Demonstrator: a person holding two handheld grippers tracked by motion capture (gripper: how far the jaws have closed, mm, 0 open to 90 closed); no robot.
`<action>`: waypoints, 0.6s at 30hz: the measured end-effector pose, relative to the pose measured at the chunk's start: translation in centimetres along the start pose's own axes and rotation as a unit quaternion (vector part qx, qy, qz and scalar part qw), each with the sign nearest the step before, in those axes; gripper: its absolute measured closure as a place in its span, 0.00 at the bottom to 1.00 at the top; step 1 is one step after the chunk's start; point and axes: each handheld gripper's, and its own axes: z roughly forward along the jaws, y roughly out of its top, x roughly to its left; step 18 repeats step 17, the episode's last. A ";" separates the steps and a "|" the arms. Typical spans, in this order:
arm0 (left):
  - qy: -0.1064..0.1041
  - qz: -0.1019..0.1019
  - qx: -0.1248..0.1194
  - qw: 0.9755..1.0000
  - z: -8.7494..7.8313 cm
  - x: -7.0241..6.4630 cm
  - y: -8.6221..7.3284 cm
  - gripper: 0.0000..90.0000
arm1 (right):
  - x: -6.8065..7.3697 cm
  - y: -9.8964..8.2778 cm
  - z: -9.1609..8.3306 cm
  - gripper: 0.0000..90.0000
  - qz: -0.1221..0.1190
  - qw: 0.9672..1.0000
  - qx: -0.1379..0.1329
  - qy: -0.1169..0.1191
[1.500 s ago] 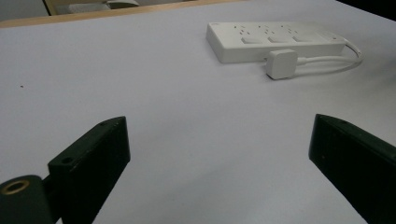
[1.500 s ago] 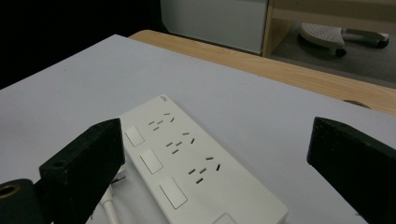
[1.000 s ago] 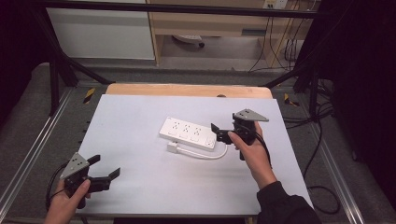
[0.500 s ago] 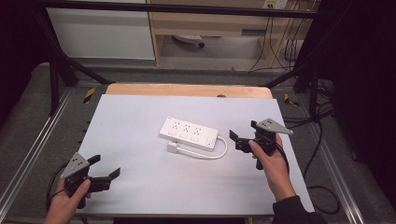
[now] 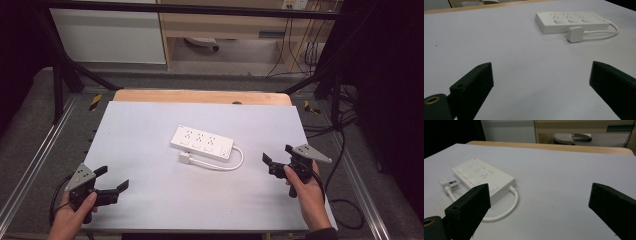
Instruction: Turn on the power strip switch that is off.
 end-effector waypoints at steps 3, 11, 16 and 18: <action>0.000 0.000 0.000 1.000 0.0 0.0 0.0 0.06 | -0.5 -0.8 -0.5 0.05 -0.004 1.000 0.005 -0.008; 0.000 0.001 -0.001 1.000 0.0 0.0 0.0 0.06 | -1.0 -2.8 -1.5 0.05 -0.004 1.000 0.024 -0.016; 0.000 0.001 -0.002 1.000 0.0 -0.1 0.0 0.06 | -1.2 -4.1 -1.6 0.04 -0.002 0.998 0.054 -0.020; 0.000 0.001 -0.002 1.000 0.0 -0.1 0.0 0.06 | -1.2 -4.3 -1.5 0.04 -0.005 0.998 0.062 -0.023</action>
